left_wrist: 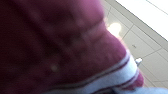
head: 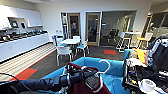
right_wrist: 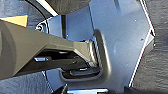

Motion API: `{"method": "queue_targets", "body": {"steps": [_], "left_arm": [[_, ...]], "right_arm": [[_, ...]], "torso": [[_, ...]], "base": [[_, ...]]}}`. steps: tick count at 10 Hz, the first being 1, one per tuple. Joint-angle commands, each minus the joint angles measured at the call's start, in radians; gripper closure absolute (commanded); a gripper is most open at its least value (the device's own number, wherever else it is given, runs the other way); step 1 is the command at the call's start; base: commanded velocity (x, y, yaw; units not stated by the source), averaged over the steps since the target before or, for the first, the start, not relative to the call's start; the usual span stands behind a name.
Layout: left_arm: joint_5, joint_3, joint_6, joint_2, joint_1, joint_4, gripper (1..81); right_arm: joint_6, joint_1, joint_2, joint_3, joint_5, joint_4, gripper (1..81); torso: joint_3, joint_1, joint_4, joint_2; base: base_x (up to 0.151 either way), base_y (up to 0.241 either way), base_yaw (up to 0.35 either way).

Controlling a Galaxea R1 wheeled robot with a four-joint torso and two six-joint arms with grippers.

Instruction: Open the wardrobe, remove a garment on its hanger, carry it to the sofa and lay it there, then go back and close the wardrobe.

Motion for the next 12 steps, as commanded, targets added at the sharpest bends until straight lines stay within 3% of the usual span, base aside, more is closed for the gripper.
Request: {"method": "queue_targets", "body": {"steps": [1, 3, 12], "left_arm": [[-0.062, 0.046, 0.023, -0.004, -0.167, 0.032, 81.1], [-0.063, 0.043, 0.022, 0.001, -0.167, 0.039, 81.1], [-0.065, 0.044, 0.023, 0.004, -0.155, 0.04, 81.1]], "right_arm": [[0.0, 0.028, 0.005, 0.001, -0.052, -0.013, 1.0], [0.0, 0.03, 0.005, 0.001, -0.054, -0.013, 1.0], [0.002, 0.024, 0.019, 0.0, -0.049, -0.012, 1.0]], "torso": [[0.0, 0.0, 0.0, 0.0], [0.0, 0.0, 0.0, 0.0], [0.0, 0.0, 0.0, 0.0]], "base": [[0.0, 0.0, -0.268], [0.0, 0.0, -0.193], [0.0, 0.0, 0.0]]}}
